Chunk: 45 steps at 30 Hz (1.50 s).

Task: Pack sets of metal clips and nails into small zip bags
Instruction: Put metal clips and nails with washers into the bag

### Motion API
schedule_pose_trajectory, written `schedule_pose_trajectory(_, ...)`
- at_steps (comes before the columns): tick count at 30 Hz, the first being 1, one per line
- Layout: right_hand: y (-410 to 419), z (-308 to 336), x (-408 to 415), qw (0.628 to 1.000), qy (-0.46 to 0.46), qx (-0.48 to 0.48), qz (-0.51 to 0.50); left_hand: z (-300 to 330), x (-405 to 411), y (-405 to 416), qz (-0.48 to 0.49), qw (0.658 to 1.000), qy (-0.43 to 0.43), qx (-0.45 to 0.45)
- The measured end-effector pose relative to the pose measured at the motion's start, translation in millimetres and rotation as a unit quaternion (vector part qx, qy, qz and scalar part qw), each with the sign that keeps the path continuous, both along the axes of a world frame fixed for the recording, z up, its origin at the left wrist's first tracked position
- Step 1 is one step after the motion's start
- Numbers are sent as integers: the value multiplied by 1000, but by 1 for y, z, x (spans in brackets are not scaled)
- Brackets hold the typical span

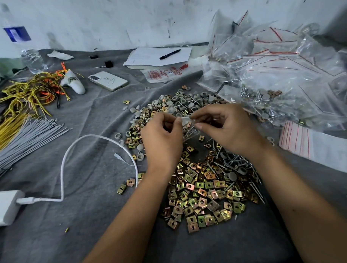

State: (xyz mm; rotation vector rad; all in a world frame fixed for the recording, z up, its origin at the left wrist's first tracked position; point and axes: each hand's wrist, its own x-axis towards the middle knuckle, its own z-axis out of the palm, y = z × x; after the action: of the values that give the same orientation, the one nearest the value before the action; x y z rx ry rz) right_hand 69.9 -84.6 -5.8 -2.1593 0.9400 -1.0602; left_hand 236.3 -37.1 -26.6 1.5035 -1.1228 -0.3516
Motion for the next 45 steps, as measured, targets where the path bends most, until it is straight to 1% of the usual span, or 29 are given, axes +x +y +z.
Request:
schedule_pose_trajectory(4, -4, 1, -4, 998, -35, -14, -52, 0, 1, 0, 6, 1000, 9, 2)
schedule_pose_trajectory(6, -5, 2, -9, 997, -24, -17, -65, 1, 0, 1, 14, 1000, 15, -3)
schedule_pose_trajectory(7, -6, 2, -12, 998, 11, -16, -65, 1, 0, 1, 17, 1000, 25, -7)
schedule_pose_trajectory(8, -8, 1, -14, 996, 67, -11, -59, 2, 1, 1, 21, 999, 39, -10)
schedule_pose_trajectory(10, -11, -1, -15, 980, 194, -13, -39, 2, 2, 1, 28, 997, 65, -18)
schedule_pose_trajectory(11, -13, -3, -14, 970, 240, -17, -32, 2, 3, 1, 30, 997, 75, -22)
schedule_pose_trajectory(13, -14, -5, -10, 960, 278, -17, -26, 2, 3, 1, 28, 995, 88, -25)
schedule_pose_trajectory(16, -11, -3, -7, 963, 270, -11, -16, 2, 4, 2, 26, 995, 93, -22)
schedule_pose_trajectory(20, -7, -3, -6, 973, 228, 20, 11, 1, 4, 1, 27, 995, 93, -16)
schedule_pose_trajectory(22, -5, -3, -3, 984, 175, 20, 7, 2, 4, 1, 29, 996, 89, -14)
schedule_pose_trajectory(24, -3, -1, -2, 996, 88, 13, -12, 2, 4, 1, 26, 996, 88, -16)
schedule_pose_trajectory(26, -2, 2, -2, 999, 4, -1, -32, 2, 3, 2, 21, 997, 74, -15)
schedule_pose_trajectory(27, -1, 3, -1, 999, -27, -7, -36, 3, 3, 2, 18, 998, 60, -13)
schedule_pose_trajectory(29, 2, 3, 1, 997, -59, -24, -39, 4, 0, 3, 8, 999, 36, -8)
schedule_pose_trajectory(31, 4, 1, 6, 997, -55, -39, -42, 3, 0, 3, 0, 1000, 22, -7)
schedule_pose_trajectory(36, 4, -3, 12, 997, -17, -56, -44, 3, 0, 2, 1, 1000, 17, -11)
schedule_pose_trajectory(40, -1, 0, 4, 996, -25, -67, -55, 3, 1, 2, 5, 999, 39, -12)
schedule_pose_trajectory(42, -5, 3, -9, 998, 21, -54, -37, 3, 2, 2, 6, 999, 52, -10)
schedule_pose_trajectory(45, -12, 7, -27, 988, 156, -10, 3, 3, 1, 2, 8, 998, 62, -7)
